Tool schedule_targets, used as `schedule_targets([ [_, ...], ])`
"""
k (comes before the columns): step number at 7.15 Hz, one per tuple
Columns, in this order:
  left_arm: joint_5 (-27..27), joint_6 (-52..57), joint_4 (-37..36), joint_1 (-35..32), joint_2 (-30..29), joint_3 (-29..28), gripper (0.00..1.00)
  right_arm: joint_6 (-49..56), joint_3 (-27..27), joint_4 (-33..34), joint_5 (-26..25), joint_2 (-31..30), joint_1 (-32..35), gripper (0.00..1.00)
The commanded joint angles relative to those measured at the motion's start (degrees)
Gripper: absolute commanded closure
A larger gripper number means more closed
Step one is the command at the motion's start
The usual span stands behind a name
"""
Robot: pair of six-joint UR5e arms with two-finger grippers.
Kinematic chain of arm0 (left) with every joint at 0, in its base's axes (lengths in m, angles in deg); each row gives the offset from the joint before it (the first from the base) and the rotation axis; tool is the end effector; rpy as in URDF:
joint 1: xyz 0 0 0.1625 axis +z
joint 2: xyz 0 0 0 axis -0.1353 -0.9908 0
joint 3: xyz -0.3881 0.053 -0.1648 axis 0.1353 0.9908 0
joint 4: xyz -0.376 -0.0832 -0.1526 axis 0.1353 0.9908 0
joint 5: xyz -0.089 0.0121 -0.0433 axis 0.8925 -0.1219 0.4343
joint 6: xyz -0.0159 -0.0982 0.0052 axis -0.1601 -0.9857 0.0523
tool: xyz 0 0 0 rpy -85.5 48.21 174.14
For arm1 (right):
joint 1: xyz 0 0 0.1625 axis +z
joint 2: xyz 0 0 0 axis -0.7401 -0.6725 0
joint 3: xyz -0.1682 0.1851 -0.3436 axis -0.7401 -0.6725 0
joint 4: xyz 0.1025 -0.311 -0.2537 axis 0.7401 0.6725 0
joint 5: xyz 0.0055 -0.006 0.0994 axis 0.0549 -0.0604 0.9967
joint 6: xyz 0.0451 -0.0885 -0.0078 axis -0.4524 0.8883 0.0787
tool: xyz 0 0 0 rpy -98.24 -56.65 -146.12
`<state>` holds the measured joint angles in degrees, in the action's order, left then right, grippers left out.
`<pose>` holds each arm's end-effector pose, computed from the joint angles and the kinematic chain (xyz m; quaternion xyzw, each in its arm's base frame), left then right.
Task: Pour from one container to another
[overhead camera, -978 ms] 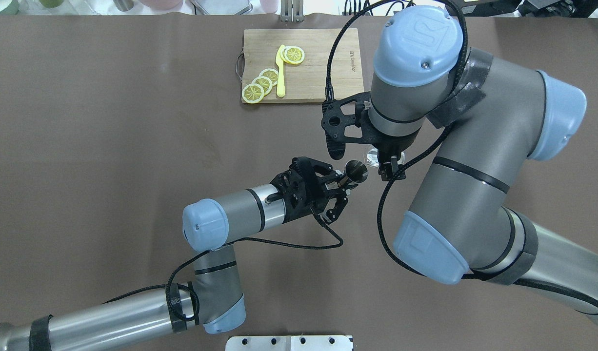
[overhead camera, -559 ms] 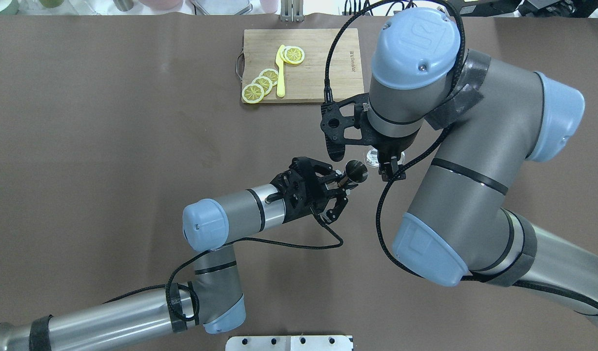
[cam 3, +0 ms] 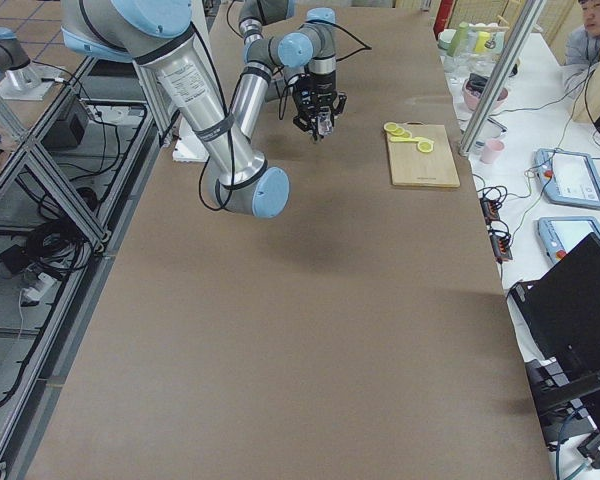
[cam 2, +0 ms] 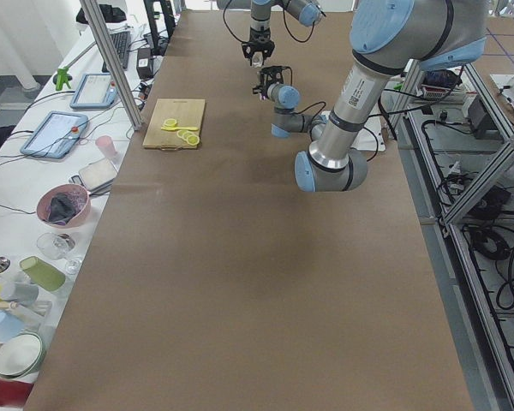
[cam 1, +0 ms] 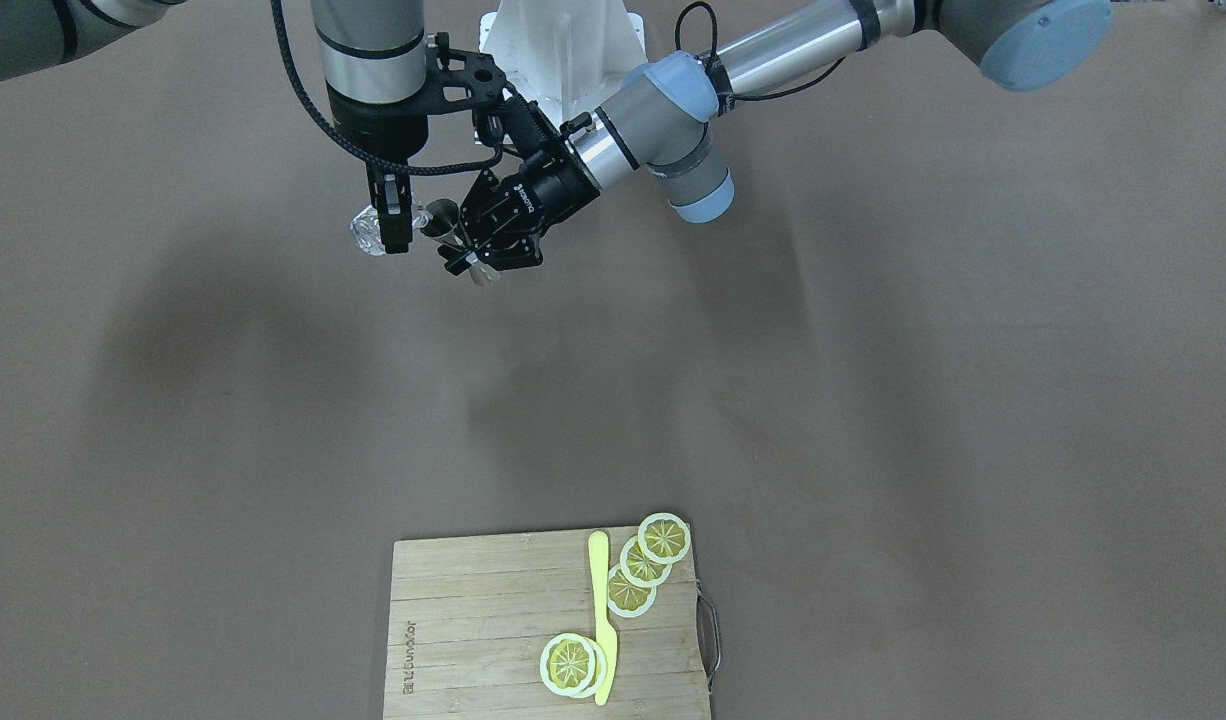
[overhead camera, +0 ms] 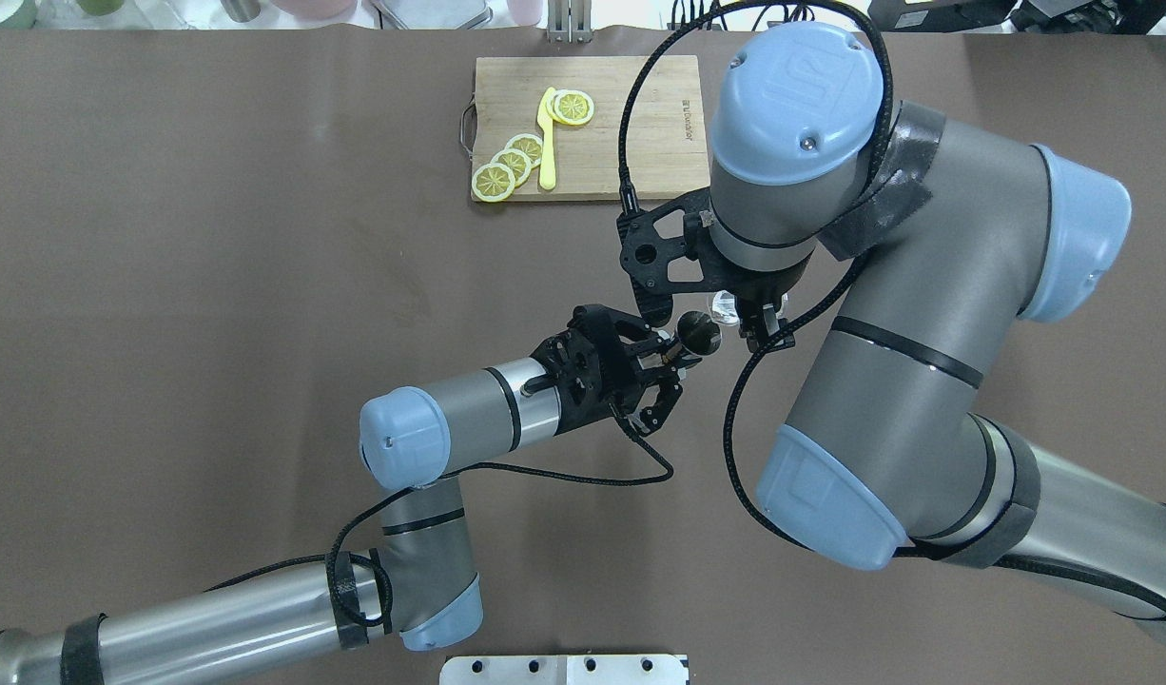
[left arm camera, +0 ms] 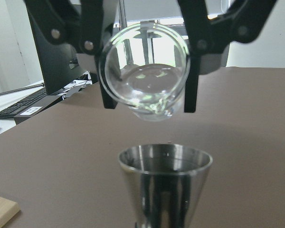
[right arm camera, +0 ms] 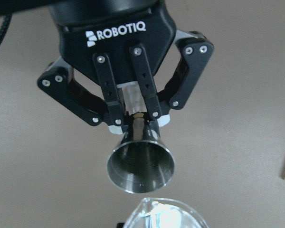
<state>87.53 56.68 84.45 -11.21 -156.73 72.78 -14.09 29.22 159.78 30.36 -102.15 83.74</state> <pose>0.6232 -0.3660 0.1673 0.6309 0.5074 0.2582 0.5271 -0.4012 -0.4240 0.1462 0.2630 -0.1557 -0.7297 0.6117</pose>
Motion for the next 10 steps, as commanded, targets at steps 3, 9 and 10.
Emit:
schedule_targets([
  [3,0.0,0.0,0.1,0.0,-0.1,0.1,1.00,3.1,0.2,0.1,-1.9,0.0,-0.6,1.00],
  [9,0.0,0.0,0.0,0.0,-0.4,0.0,1.00,4.3,0.4,0.4,-3.1,-0.1,-1.2,1.00],
  [10,0.0,0.0,0.0,0.0,-0.4,-0.1,1.00,4.3,0.4,0.4,-3.2,-0.1,-1.2,1.00],
])
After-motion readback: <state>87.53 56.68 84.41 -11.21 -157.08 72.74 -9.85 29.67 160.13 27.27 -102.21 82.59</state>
